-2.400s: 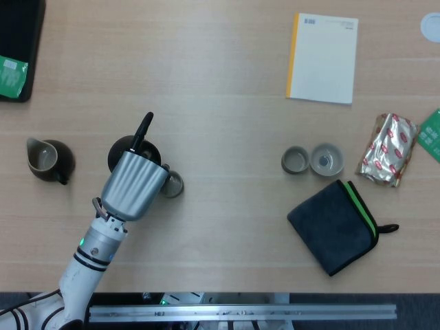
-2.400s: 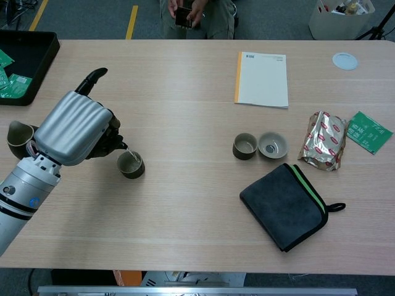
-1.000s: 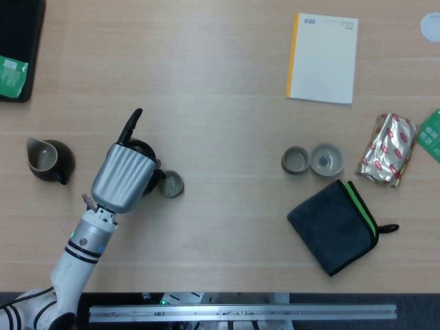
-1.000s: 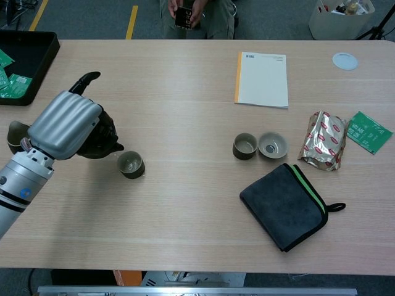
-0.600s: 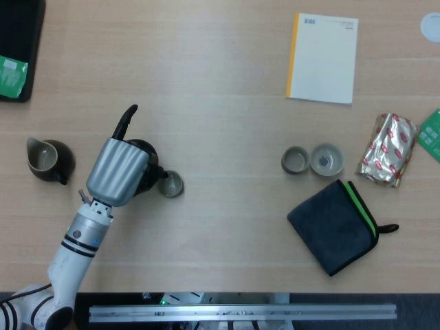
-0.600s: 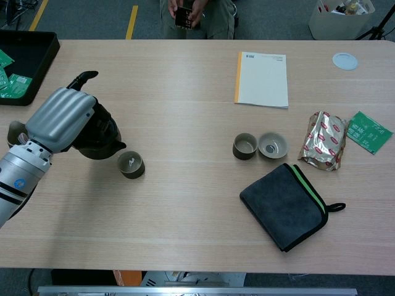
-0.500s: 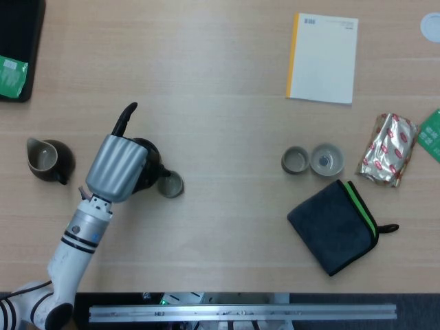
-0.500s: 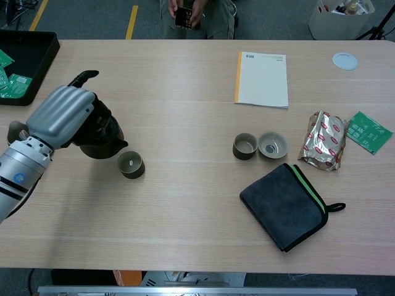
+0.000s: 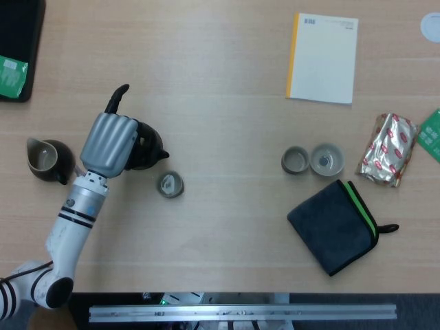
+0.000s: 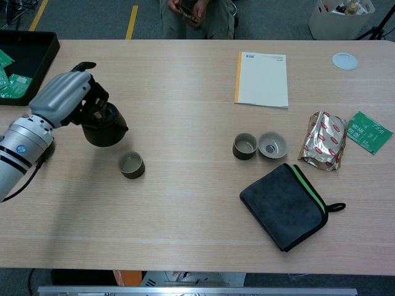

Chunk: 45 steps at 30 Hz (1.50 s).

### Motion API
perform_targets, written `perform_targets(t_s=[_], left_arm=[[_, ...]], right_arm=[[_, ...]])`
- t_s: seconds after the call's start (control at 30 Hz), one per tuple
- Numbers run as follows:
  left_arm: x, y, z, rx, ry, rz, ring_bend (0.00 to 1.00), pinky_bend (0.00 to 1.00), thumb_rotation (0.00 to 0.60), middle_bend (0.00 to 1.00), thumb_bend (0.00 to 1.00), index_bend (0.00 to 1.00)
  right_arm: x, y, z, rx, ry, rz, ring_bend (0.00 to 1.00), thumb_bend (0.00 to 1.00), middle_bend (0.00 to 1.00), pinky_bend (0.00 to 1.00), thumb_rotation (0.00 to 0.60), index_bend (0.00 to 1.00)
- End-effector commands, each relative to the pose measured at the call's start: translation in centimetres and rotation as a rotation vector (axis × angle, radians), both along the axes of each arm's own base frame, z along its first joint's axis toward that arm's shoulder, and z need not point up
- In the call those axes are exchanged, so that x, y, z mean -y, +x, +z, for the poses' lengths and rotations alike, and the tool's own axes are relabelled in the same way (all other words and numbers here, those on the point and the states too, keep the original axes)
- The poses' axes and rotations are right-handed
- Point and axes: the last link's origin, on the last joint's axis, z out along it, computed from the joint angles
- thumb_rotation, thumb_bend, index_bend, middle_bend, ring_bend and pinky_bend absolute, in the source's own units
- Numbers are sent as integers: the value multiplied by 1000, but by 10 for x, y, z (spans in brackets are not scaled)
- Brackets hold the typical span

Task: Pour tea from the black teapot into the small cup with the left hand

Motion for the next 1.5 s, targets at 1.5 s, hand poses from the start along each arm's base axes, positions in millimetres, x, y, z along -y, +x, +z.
perform_targets(t_s=[1.5], left_arm=[[-13,-42,-20,21,-114,223,531,68,600,676,315,682]], right_arm=[[2,-3,-1,0,4,-11,203,52,324,240,600,328]])
